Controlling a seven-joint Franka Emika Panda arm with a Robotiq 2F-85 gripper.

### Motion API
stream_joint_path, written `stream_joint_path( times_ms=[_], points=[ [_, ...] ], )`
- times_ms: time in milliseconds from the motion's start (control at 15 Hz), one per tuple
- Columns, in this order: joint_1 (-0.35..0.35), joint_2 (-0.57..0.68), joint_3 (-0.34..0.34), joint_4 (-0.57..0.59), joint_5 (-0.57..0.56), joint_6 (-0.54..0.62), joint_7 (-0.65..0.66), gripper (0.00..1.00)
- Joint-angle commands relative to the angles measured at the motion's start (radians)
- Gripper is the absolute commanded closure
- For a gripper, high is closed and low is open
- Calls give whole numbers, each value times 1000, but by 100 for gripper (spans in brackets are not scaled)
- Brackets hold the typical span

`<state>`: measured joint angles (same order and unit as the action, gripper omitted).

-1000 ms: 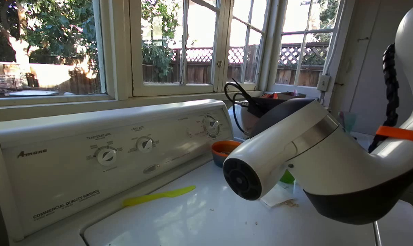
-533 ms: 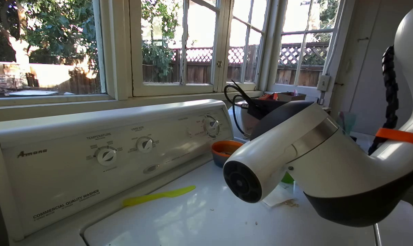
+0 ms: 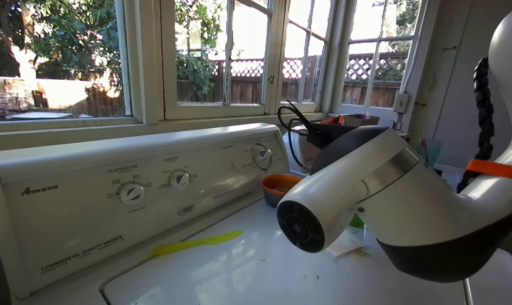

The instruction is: Put the purple cup on the green cup in an upside down position

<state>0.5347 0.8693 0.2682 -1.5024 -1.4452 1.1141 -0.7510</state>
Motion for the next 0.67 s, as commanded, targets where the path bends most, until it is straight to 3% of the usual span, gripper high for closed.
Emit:
stream_joint_path(
  times_ms=[0,267,333,400,600],
  points=[
    [5,16,2,8,-11,0,10,56],
    [7,18,1,9,-12,1,10,56],
    [7,19,1,10,-12,1,11,30],
    [7,18,1,10,-12,1,11,12],
    [6,19,2,11,-10,2,17,0]
  ],
)
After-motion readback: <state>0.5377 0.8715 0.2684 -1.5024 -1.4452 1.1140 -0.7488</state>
